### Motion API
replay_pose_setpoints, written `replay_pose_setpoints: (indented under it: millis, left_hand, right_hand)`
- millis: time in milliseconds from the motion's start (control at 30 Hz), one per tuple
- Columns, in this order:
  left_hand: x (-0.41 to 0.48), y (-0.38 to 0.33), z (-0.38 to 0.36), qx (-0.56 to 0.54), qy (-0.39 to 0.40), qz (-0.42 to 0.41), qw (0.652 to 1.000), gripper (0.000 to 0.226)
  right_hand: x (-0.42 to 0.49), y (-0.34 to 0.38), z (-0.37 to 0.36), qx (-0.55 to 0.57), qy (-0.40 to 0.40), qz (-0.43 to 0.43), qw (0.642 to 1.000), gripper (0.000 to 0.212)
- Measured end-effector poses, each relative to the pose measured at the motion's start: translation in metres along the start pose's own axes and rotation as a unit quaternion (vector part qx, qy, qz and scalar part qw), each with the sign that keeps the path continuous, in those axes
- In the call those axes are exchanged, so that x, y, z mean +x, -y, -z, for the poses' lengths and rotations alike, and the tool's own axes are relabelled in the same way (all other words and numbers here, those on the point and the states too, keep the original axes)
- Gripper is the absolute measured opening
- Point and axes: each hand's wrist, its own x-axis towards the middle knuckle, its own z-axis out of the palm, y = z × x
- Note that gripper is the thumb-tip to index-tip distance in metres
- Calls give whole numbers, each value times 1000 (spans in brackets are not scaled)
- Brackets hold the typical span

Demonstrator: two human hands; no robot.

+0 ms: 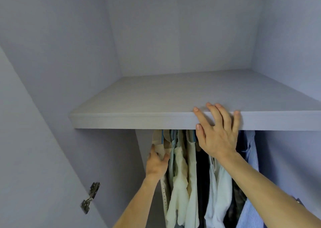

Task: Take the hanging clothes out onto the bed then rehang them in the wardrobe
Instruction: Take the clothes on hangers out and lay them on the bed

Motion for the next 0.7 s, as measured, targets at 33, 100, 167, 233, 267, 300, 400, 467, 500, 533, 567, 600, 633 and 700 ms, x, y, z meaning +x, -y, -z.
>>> replay_pose_setpoints:
  millis: [33,100,167,233,267,300,400,467,500,533,567,600,633,700]
  left_hand:
    - [5,1,-7,27,-6,-9,1000,76]
    - [11,3,-19,80,-14,-23,996,63]
    - [14,5,-28,87,-44,-25,995,47]
    - [15,6,-32,32,-84,-25,996,34]
    - [14,7,-32,4,-98,-26,995,32]
    - [13,6,-32,-13,-110,-31,993,31]
    - [16,4,-28,-36,-159,-48,985,33]
    - [19,1,-23,-40,-186,-56,980,37]
    - [19,-2,-20,-43,-192,-58,979,38]
    - [19,-4,-18,-49,-198,-61,977,39]
    - [18,-6,-15,-55,-206,-68,975,39]
    - [17,-7,-12,-61,-215,-75,972,39]
    - [14,-9,-9,-65,-224,-80,969,39]
    - [8,-11,-2,-66,-233,-88,966,39]
  right_hand:
    - [-1,0,-5,-7,-14,3,1000,52]
    - [-1,-2,-12,-10,-37,11,999,53]
    - [-1,-3,-16,-8,-49,14,999,54]
    - [-1,-3,-18,-7,-56,15,998,54]
    - [-2,-3,-18,-7,-56,15,998,55]
    - [-2,-3,-18,-5,-58,14,998,55]
    - [-2,-2,-17,1,-61,11,998,55]
    - [-2,-2,-17,1,-64,10,998,54]
    - [-2,-2,-16,3,-64,10,998,54]
    - [-2,-3,-16,5,-64,11,998,54]
    - [-2,-3,-16,7,-62,11,998,54]
    - [-3,-4,-16,10,-60,11,998,54]
    - [-3,-4,-15,11,-57,9,998,54]
    - [-3,-3,-14,11,-53,6,999,54]
